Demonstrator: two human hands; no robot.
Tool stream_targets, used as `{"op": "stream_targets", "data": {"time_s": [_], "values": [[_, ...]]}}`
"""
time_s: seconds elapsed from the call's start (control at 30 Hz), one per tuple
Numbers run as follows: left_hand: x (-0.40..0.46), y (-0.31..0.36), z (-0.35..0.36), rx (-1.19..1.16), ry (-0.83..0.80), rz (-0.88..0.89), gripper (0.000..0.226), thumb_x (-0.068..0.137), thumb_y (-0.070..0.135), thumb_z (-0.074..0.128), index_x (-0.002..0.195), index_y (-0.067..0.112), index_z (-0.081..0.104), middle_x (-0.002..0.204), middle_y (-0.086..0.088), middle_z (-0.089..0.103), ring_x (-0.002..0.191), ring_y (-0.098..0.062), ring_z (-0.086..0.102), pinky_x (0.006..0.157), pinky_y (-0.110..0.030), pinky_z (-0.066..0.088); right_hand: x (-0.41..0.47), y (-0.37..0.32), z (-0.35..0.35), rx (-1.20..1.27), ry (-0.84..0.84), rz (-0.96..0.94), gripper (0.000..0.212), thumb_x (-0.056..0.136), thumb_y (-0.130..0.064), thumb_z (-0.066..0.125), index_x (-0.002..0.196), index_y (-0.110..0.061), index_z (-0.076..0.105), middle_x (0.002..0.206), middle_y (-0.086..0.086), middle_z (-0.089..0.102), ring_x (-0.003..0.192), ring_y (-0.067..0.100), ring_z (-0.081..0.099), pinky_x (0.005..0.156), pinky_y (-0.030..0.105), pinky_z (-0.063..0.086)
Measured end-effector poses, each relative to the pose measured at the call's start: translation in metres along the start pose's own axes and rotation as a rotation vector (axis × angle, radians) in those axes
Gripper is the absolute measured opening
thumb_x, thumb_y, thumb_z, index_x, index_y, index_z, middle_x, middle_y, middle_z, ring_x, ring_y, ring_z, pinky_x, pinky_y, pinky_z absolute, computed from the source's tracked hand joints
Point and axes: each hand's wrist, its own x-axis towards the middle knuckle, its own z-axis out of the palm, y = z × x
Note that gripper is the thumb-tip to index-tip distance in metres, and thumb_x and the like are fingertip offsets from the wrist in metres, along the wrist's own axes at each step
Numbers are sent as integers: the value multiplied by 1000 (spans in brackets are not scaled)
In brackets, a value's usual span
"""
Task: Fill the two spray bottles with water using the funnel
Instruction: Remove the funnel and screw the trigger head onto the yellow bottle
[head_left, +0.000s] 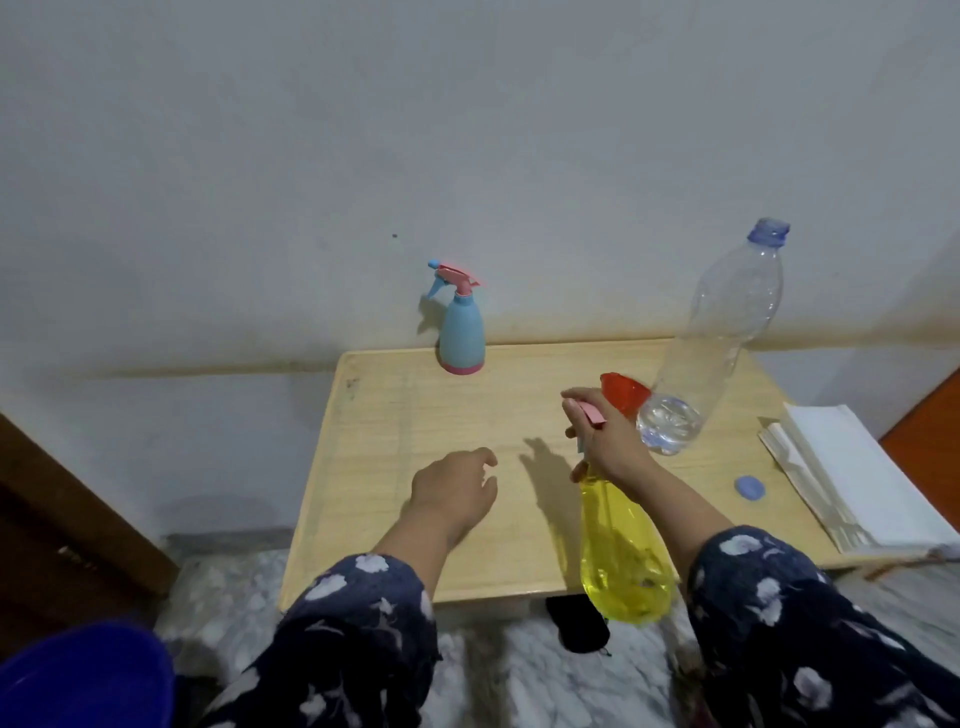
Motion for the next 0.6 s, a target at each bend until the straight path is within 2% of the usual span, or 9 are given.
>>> {"op": "stream_targets", "data": {"time_s": [0.07,0.13,0.2,0.27,0.37,0.43,0.53,0.6], "values": [[-2,-5,-4,29,-60,-62,35,97,36,42,131,32,51,126,5,61,113,-21,58,93,-33,47,-14,19,-4,10,5,58,21,93,-45,53,110,-34,60,95,10,61,77,30,68,53,55,57],[-4,-7,-7,68,-80,-105,37,97,35,41,133,31,50,129,2,59,115,-23,57,94,-32,46,-26,32,-10,35,3,128,25,93,-48,52,112,-34,59,92,11,63,60,35,66,56,53,58],[-6,-8,-8,102,-99,-131,38,97,34,40,134,31,49,131,0,57,115,-24,57,95,-34,46,-38,39,-17,69,12,156,28,93,-48,52,114,-31,59,92,14,63,48,33,61,53,46,59],[-9,-7,-9,120,-106,-154,39,97,33,39,134,31,49,133,0,56,116,-25,56,95,-34,46,-45,44,-23,96,35,164,30,93,-47,52,114,-27,59,94,17,63,51,33,61,47,38,57],[-13,-4,-9,126,-92,-183,39,97,33,40,134,31,49,133,0,56,117,-24,55,94,-33,45,-50,48,-31,111,58,164,31,93,-46,53,115,-26,60,96,16,61,71,38,66,49,43,59],[-18,-1,-9,129,-78,-196,38,97,34,40,134,31,49,133,1,56,117,-24,56,93,-33,45,-54,52,-36,91,62,157,30,93,-46,52,115,-26,59,94,15,61,77,35,66,50,44,59],[-26,4,-6,121,-73,-217,39,97,34,40,135,31,48,133,1,55,116,-24,56,95,-34,46,-63,61,-45,43,51,160,28,93,-46,53,110,-26,61,82,17,62,65,40,65,53,47,59],[-33,8,-3,116,-75,-246,40,97,33,40,136,31,48,134,1,55,117,-24,55,95,-33,45,-70,68,-49,1,48,163,28,93,-48,53,107,-26,62,74,18,62,51,39,63,53,41,57]]}}
